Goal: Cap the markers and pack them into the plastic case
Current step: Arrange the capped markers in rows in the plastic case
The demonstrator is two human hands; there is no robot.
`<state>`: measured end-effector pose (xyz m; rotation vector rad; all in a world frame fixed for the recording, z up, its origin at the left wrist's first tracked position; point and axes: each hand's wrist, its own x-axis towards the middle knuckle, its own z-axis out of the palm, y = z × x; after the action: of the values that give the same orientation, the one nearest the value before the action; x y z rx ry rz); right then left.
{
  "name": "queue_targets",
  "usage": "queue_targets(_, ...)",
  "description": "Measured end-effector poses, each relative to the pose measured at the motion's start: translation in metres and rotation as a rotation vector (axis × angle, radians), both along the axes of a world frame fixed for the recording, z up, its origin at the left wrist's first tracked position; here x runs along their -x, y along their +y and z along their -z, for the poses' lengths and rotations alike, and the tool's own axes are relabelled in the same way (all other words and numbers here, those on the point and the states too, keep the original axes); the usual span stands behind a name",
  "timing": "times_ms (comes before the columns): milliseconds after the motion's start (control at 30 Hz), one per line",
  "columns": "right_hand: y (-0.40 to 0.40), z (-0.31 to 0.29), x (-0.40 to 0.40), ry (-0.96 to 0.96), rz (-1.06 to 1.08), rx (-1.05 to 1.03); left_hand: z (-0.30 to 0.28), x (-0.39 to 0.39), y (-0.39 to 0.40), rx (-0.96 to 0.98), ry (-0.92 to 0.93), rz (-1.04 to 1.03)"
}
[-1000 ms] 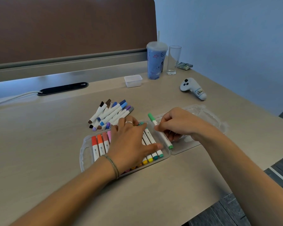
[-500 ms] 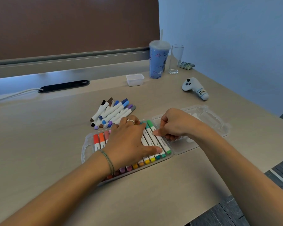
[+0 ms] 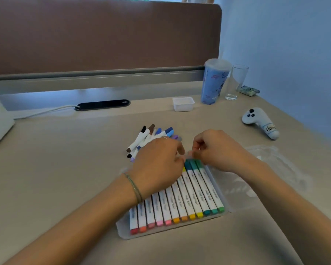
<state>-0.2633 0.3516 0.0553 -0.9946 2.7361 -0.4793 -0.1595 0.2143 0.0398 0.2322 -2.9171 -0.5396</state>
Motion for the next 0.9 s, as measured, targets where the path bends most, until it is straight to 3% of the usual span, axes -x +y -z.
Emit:
queue_targets(200,-0.044,-0.004,0.051,-0.030,-0.143,-0.101,-0.005,0.036,-0.050,0.068,0.132,-0.256)
queue_targets(333,-0.055,-0.015,0.068,-0.074,-0.199,-0.098,0.001,0.049,-0.069,0.121,0.045,-0.353)
queue_targets(600,-0.058,-0.020,0.074,-0.186,-0.250,-0.021,0.010,0.048,-0.075,-0.083,0.006,-0.324)
queue_targets(733,-0.059,-0.019,0.078,-0.231,-0.250,0.005,0.012,0.046,-0.092,-0.052,0.113,-0.524)
queue_targets(900,-0.065,-0.013,0.077,-0.239,-0.268,0.011,0.013,0.045,-0.100,-0.079,-0.074,-0.605)
